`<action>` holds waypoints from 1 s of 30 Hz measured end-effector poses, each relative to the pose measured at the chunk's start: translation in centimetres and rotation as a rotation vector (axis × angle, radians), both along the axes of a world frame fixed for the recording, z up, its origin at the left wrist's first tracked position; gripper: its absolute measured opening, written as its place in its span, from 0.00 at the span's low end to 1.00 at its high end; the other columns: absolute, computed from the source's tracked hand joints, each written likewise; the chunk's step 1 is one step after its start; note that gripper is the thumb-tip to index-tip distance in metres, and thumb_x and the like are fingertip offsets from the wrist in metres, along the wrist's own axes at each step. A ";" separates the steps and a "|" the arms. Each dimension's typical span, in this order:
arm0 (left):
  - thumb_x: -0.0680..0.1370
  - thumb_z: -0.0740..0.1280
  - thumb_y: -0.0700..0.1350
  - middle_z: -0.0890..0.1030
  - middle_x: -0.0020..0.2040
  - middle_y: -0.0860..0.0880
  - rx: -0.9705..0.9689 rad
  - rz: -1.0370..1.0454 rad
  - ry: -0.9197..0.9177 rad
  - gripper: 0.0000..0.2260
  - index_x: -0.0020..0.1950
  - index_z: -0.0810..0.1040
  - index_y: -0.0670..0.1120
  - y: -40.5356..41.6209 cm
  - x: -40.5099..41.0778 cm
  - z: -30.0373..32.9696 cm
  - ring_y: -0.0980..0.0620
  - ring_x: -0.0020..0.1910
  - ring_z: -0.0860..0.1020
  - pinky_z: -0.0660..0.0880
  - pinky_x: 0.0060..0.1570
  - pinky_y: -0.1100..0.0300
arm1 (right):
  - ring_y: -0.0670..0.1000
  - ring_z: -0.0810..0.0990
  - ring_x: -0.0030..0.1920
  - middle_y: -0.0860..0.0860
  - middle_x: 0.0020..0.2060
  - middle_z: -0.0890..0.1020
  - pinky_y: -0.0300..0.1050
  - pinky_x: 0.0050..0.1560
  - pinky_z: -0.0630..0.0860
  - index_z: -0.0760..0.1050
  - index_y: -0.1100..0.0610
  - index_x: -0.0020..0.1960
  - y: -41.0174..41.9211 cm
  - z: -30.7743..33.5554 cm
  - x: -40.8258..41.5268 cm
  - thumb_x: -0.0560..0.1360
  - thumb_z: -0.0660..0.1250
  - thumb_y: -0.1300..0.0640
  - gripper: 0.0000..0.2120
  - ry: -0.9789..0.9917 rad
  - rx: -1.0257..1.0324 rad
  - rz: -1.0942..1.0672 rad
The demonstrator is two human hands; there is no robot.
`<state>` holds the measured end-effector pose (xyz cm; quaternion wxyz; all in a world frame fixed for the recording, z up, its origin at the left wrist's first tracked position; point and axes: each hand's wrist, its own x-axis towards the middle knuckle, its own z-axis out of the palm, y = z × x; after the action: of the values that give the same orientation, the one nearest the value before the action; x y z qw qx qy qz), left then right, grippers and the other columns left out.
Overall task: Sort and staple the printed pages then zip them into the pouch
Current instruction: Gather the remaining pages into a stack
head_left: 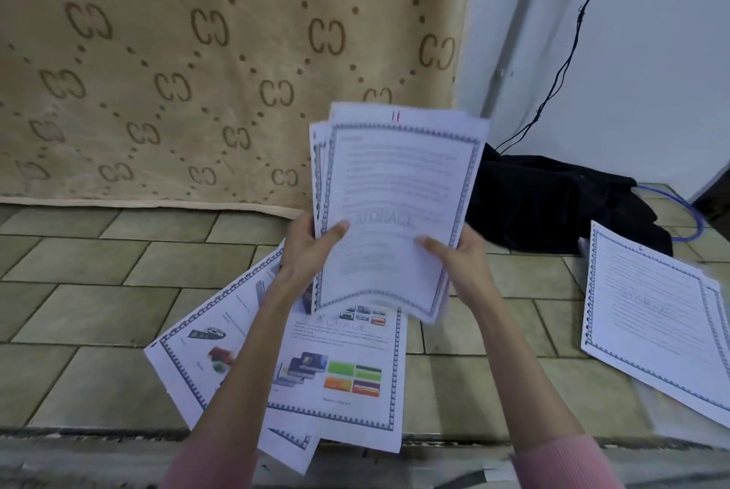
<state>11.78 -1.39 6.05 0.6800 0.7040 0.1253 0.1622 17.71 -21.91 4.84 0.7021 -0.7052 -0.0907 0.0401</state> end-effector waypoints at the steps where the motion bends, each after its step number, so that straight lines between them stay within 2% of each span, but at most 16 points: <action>1: 0.75 0.70 0.42 0.81 0.47 0.54 0.021 0.040 -0.029 0.06 0.49 0.77 0.50 -0.2 0.1 1.0 0.56 0.48 0.80 0.76 0.46 0.67 | 0.44 0.83 0.45 0.43 0.45 0.84 0.39 0.47 0.80 0.78 0.51 0.48 0.4 1.2 0.1 0.71 0.70 0.68 0.13 -0.065 0.024 -0.029; 3: 0.74 0.71 0.43 0.77 0.44 0.58 0.018 0.116 -0.063 0.08 0.47 0.73 0.51 -0.7 0.1 2.1 0.61 0.44 0.76 0.71 0.38 0.76 | 0.41 0.82 0.43 0.44 0.45 0.83 0.37 0.46 0.79 0.78 0.53 0.48 1.0 2.7 0.1 0.72 0.70 0.68 0.12 -0.146 0.063 -0.046; 5: 0.74 0.71 0.42 0.76 0.46 0.57 0.021 0.143 -0.042 0.11 0.50 0.70 0.48 -0.8 -0.1 1.8 0.59 0.45 0.75 0.70 0.41 0.74 | 0.38 0.81 0.43 0.44 0.45 0.82 0.34 0.45 0.78 0.78 0.54 0.50 1.4 2.5 -0.1 0.72 0.70 0.67 0.11 -0.179 0.011 -0.034; 8: 0.74 0.70 0.40 0.80 0.56 0.47 0.090 0.102 0.107 0.15 0.59 0.75 0.40 -0.7 -0.9 -0.9 0.49 0.56 0.78 0.71 0.50 0.64 | 0.39 0.80 0.47 0.47 0.50 0.81 0.39 0.49 0.78 0.76 0.54 0.55 1.2 -0.6 -0.9 0.73 0.70 0.65 0.13 -0.110 -0.135 0.021; 10: 0.75 0.69 0.39 0.79 0.57 0.44 0.137 0.065 0.177 0.15 0.61 0.75 0.37 -0.8 -1.5 -2.5 0.48 0.58 0.77 0.71 0.52 0.62 | 0.44 0.80 0.49 0.47 0.50 0.80 0.33 0.46 0.77 0.74 0.51 0.55 1.1 -2.3 -1.5 0.74 0.69 0.63 0.12 -0.049 -0.173 0.036; 12: 0.75 0.69 0.39 0.80 0.58 0.42 0.166 0.046 0.172 0.15 0.61 0.77 0.38 -0.7 -1.6 -3.2 0.47 0.58 0.78 0.72 0.51 0.61 | 0.43 0.80 0.47 0.47 0.48 0.81 0.28 0.39 0.76 0.76 0.53 0.54 1.1 -2.6 -1.7 0.75 0.69 0.61 0.10 -0.026 -0.147 -0.021; 16: 0.74 0.70 0.40 0.81 0.53 0.48 0.169 0.017 0.082 0.14 0.59 0.79 0.41 -0.9 -0.6 -2.5 0.53 0.51 0.78 0.74 0.40 0.74 | 0.33 0.80 0.40 0.40 0.43 0.80 0.26 0.38 0.75 0.77 0.54 0.52 0.1 -1.4 -1.3 0.74 0.69 0.59 0.07 -0.118 -0.116 -0.122; 17: 0.73 0.71 0.40 0.81 0.53 0.48 0.179 0.009 0.108 0.15 0.59 0.79 0.41 -1.5 -0.6 -2.7 0.53 0.51 0.78 0.75 0.40 0.73 | 0.34 0.80 0.41 0.39 0.43 0.80 0.25 0.38 0.74 0.77 0.53 0.52 -0.5 -1.6 -1.3 0.74 0.69 0.59 0.07 -0.118 -0.138 -0.127; 19: 0.73 0.71 0.41 0.80 0.58 0.49 0.243 -0.098 0.231 0.17 0.62 0.76 0.44 -2.8 -1.0 -4.0 0.50 0.57 0.78 0.77 0.50 0.63 | 0.43 0.81 0.44 0.42 0.42 0.81 0.27 0.38 0.76 0.77 0.54 0.50 -2.3 -2.7 -1.6 0.74 0.69 0.59 0.06 -0.086 -0.213 -0.119; 20: 0.73 0.71 0.43 0.78 0.61 0.50 0.280 -0.194 0.280 0.19 0.64 0.74 0.46 -3.5 -1.3 -5.2 0.50 0.61 0.76 0.75 0.56 0.58 | 0.47 0.81 0.46 0.44 0.43 0.81 0.29 0.40 0.77 0.78 0.54 0.49 -3.4 -3.5 -1.7 0.74 0.70 0.60 0.05 -0.063 -0.227 -0.125; 22: 0.72 0.71 0.52 0.73 0.67 0.53 0.461 -0.331 0.329 0.26 0.68 0.69 0.52 -4.1 -2.1 -7.8 0.50 0.68 0.70 0.69 0.66 0.51 | 0.45 0.82 0.46 0.46 0.45 0.82 0.38 0.47 0.80 0.78 0.52 0.49 -5.6 -4.3 -2.1 0.74 0.69 0.59 0.05 0.000 -0.168 -0.190; 24: 0.72 0.66 0.61 0.60 0.75 0.52 0.773 -0.378 0.420 0.34 0.74 0.59 0.53 -4.0 -2.5 -9.9 0.49 0.75 0.56 0.53 0.73 0.44 | 0.44 0.81 0.47 0.48 0.49 0.81 0.36 0.47 0.77 0.76 0.54 0.55 -7.3 -4.2 -2.2 0.75 0.68 0.58 0.08 0.036 -0.103 -0.261; 26: 0.74 0.59 0.66 0.44 0.78 0.49 1.003 -0.437 0.515 0.38 0.77 0.48 0.51 -4.3 -2.9 -11.3 0.48 0.77 0.40 0.38 0.73 0.45 | 0.49 0.78 0.53 0.51 0.54 0.79 0.41 0.52 0.74 0.73 0.57 0.63 -8.6 -3.8 -2.1 0.75 0.67 0.54 0.17 0.044 -0.086 -0.319; 27: 0.74 0.54 0.69 0.39 0.77 0.48 1.053 -0.463 0.530 0.40 0.77 0.44 0.51 -4.8 -3.1 -11.6 0.48 0.75 0.35 0.34 0.71 0.46 | 0.50 0.77 0.55 0.51 0.56 0.78 0.45 0.56 0.72 0.72 0.57 0.66 -9.1 -3.8 -2.1 0.75 0.67 0.53 0.20 0.040 -0.084 -0.338; 29: 0.66 0.41 0.75 0.37 0.77 0.47 1.096 -0.484 0.497 0.46 0.77 0.42 0.51 -6.2 -3.4 -11.7 0.50 0.72 0.31 0.30 0.68 0.48 | 0.52 0.76 0.58 0.50 0.58 0.77 0.51 0.62 0.71 0.70 0.55 0.68 -9.5 -3.9 -1.9 0.75 0.67 0.49 0.24 0.046 -0.077 -0.375; 30: 0.61 0.36 0.75 0.37 0.77 0.47 1.096 -0.495 0.481 0.49 0.77 0.42 0.51 -6.9 -3.4 -11.6 0.50 0.72 0.31 0.29 0.66 0.49 | 0.52 0.75 0.59 0.50 0.59 0.77 0.53 0.64 0.70 0.69 0.55 0.68 -9.6 -4.0 -2.0 0.74 0.68 0.48 0.25 0.064 -0.055 -0.401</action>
<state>8.38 -8.33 -5.52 0.1922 0.9738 0.0071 -0.1212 15.71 -31.46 0.79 0.6789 -0.7265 0.0748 -0.0756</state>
